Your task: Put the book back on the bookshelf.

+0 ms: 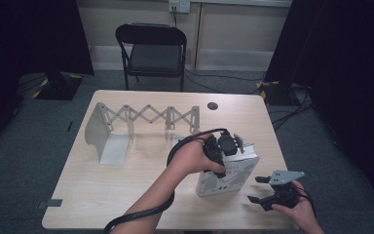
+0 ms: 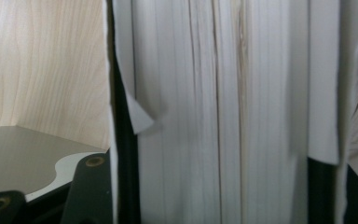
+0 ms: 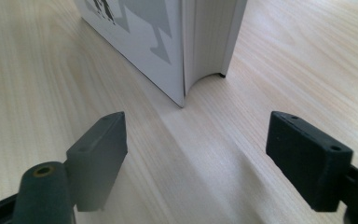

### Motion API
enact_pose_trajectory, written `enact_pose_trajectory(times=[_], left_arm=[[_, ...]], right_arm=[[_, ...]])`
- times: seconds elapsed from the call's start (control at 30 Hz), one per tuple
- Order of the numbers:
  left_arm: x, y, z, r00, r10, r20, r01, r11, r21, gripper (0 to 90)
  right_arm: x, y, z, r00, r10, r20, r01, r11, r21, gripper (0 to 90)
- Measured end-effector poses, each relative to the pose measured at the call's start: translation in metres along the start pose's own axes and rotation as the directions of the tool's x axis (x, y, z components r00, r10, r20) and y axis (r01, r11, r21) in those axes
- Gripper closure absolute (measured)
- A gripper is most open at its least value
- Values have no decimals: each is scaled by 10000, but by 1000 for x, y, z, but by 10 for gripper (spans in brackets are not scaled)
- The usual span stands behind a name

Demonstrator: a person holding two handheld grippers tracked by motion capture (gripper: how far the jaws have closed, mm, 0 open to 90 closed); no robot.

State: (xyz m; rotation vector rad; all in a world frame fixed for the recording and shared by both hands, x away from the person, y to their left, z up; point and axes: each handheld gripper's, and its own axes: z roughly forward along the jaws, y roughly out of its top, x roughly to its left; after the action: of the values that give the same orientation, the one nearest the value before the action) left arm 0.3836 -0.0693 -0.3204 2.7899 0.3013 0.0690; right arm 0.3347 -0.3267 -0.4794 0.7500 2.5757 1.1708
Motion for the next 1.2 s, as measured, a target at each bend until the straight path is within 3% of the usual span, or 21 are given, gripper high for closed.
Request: enact_pose_trajectory(times=[0.2, 0.47, 0.8, 1.2], left_arm=[[0, 3, 2, 9999, 135, 88, -137, 9996, 244, 415], [0, 6, 4, 9999, 163, 21, -164, 9991, 400, 401], [-1, 8, 7, 9999, 123, -107, -117, 9986, 515, 369], [0, 12, 8, 9999, -102, -105, 114, 9924, 1226, 456]], right_arm=[[-2, -3, 7, 9986, 482, 229, -486, 9987, 157, 160], [-1, -4, 17, 9974, 419, 585, -456, 9970, 625, 148], [-1, -6, 21, 9967, 447, 682, -471, 9983, 348, 135], [-1, -7, 21, 9958, 504, 767, -523, 9984, 232, 135]])
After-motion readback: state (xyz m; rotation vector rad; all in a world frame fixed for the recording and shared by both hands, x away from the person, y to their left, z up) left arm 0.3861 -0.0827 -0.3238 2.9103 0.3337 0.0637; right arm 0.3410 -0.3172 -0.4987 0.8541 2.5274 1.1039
